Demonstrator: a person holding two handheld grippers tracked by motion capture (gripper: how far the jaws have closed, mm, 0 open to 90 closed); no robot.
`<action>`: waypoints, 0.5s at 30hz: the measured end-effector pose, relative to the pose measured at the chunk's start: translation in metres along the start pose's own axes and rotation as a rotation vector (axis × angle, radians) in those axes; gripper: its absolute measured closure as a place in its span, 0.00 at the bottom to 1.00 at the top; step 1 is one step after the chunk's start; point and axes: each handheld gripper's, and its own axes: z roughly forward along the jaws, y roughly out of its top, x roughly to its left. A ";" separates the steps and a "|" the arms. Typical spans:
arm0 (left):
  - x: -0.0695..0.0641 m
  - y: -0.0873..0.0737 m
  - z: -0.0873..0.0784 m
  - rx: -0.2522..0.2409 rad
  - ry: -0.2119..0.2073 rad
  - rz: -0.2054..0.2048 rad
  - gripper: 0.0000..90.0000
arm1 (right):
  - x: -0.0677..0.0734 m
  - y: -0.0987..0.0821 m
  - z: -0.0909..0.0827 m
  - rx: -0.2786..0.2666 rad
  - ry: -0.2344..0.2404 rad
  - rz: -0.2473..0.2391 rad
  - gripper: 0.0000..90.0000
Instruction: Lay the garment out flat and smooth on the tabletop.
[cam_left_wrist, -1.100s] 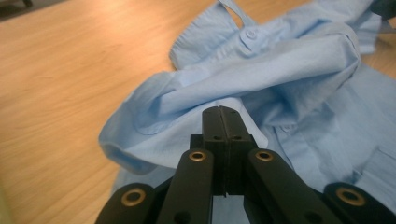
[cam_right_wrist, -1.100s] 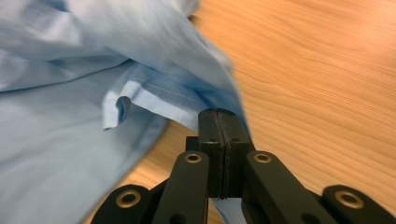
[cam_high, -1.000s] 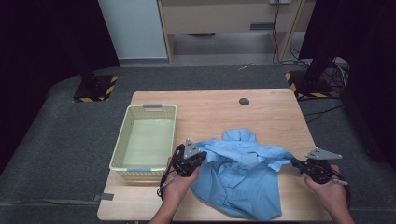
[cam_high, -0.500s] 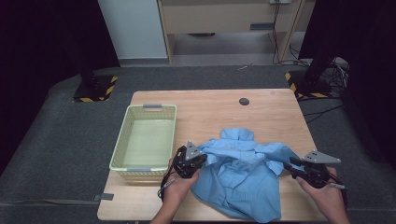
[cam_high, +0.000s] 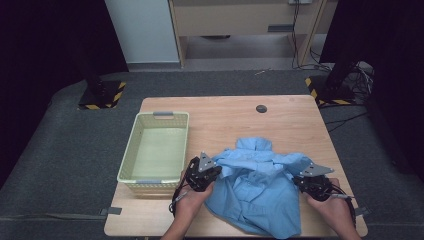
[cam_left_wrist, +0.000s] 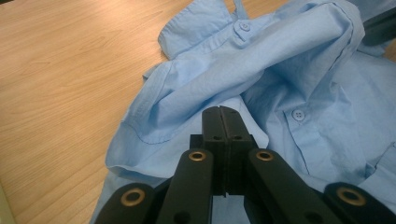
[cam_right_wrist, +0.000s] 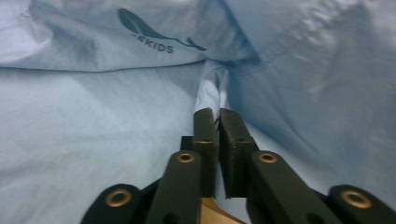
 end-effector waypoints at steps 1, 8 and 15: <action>0.000 0.000 0.000 -0.001 0.002 0.000 1.00 | -0.003 0.000 -0.001 0.000 -0.001 -0.001 0.98; 0.002 0.000 -0.002 -0.006 0.010 -0.006 1.00 | -0.037 -0.005 -0.003 0.011 -0.083 0.012 0.99; 0.002 -0.001 -0.002 -0.006 0.009 -0.013 1.00 | -0.060 -0.020 -0.006 -0.006 -0.104 0.122 0.96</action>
